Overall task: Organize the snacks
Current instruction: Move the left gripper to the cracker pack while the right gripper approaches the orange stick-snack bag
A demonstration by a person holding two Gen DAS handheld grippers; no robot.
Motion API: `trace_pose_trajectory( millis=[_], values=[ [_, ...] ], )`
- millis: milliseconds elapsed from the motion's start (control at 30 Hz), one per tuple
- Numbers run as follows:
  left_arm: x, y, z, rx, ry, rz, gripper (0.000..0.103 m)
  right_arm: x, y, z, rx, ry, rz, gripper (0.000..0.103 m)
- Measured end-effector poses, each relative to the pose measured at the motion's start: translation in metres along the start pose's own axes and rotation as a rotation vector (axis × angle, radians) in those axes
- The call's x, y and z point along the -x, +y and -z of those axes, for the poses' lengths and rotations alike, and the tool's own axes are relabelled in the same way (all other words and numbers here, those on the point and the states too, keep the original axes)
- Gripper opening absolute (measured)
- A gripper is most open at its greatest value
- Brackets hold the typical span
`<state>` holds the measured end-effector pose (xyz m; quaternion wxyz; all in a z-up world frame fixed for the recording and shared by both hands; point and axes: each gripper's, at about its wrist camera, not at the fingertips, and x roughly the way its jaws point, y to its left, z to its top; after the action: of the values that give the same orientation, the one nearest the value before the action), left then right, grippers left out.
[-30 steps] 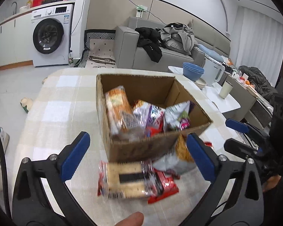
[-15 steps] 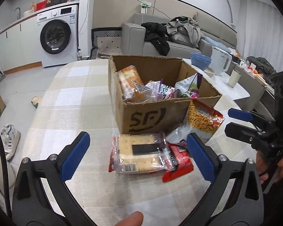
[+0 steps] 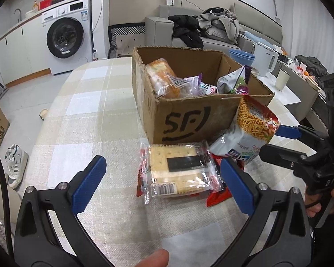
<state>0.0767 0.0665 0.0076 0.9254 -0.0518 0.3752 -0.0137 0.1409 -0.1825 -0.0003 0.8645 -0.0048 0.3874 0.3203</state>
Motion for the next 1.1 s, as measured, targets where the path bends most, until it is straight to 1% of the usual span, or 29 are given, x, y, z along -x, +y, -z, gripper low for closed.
trace_pose_trajectory(
  millis=[100,200,300,400,567,633,700,800,900,967,1100],
  values=[
    [-0.001,0.009,-0.001,0.016,0.003,0.023,0.102,-0.001,-0.004,0.0,-0.019,0.004,0.004,0.098],
    [-0.001,0.014,-0.001,-0.002,0.023,0.042,0.102,-0.002,-0.005,0.001,-0.023,0.006,0.005,0.098],
    [0.0,0.018,-0.001,-0.016,0.021,0.03,0.102,-0.003,-0.008,0.001,-0.025,0.01,0.01,0.098],
    [0.0,0.023,-0.002,-0.005,0.022,0.034,0.102,-0.002,-0.015,0.0,-0.049,0.007,0.007,0.098],
    [-0.006,0.025,0.0,0.001,0.043,0.017,0.102,-0.005,-0.018,0.0,-0.078,0.0,0.012,0.098],
    [-0.011,0.026,0.001,0.005,0.058,0.006,0.102,-0.008,-0.019,0.0,-0.077,0.009,0.042,0.098],
    [-0.014,0.028,0.002,0.004,0.068,-0.009,0.102,-0.009,-0.02,0.0,-0.063,0.019,0.092,0.098],
    [-0.018,0.032,0.002,0.012,0.074,-0.014,0.102,-0.004,-0.028,-0.002,-0.074,0.02,0.116,0.098],
    [-0.023,0.035,0.002,0.025,0.082,-0.001,0.102,-0.001,-0.039,-0.004,-0.091,0.024,0.149,0.098],
    [-0.026,0.035,0.003,0.03,0.088,0.016,0.102,-0.001,-0.045,-0.005,-0.106,0.027,0.143,0.098],
    [-0.034,0.025,0.004,0.022,0.095,0.075,0.102,-0.001,-0.048,-0.004,-0.133,0.027,0.058,0.098]
  ],
)
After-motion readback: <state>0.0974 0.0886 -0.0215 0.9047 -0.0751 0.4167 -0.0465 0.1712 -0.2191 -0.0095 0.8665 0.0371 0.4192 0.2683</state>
